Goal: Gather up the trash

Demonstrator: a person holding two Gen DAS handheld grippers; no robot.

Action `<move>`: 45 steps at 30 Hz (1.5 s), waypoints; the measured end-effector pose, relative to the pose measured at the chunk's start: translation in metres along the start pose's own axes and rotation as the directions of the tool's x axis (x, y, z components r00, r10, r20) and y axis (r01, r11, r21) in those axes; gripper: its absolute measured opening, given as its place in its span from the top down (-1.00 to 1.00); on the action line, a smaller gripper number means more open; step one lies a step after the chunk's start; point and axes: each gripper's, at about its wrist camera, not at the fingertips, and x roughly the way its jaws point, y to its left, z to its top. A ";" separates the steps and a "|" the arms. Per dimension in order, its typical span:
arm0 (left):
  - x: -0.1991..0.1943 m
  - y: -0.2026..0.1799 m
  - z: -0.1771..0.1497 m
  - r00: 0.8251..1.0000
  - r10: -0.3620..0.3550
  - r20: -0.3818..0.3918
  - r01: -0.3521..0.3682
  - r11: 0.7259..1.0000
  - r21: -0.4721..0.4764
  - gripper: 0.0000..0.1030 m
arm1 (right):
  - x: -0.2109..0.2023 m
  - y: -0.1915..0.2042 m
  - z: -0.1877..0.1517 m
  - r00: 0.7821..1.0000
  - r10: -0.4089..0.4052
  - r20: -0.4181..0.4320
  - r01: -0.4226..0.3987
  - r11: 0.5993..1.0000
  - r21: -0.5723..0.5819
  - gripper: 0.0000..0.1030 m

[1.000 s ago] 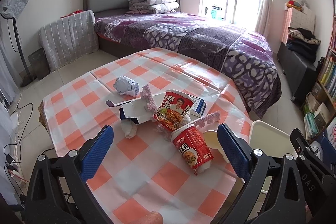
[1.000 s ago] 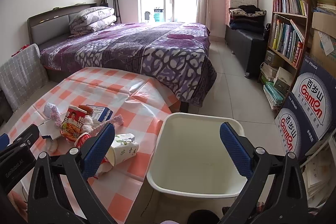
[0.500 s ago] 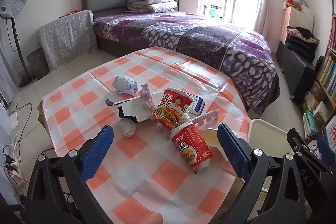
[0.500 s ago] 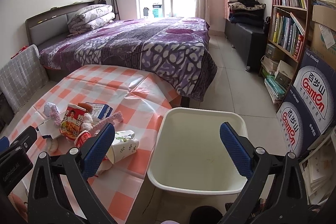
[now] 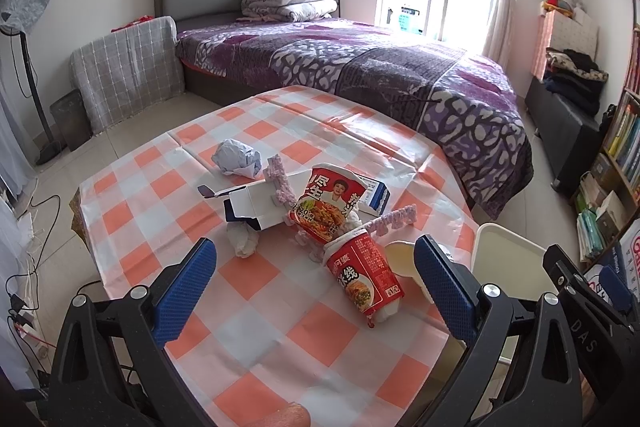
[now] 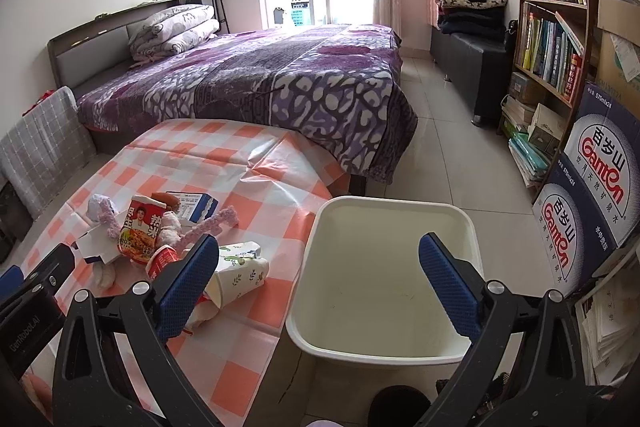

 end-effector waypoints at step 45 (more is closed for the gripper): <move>0.003 0.007 0.005 0.999 -0.025 -0.035 0.024 0.999 -0.034 -0.87 | 0.001 -0.003 0.003 0.999 0.027 -0.043 -0.025 0.999 0.040 -0.87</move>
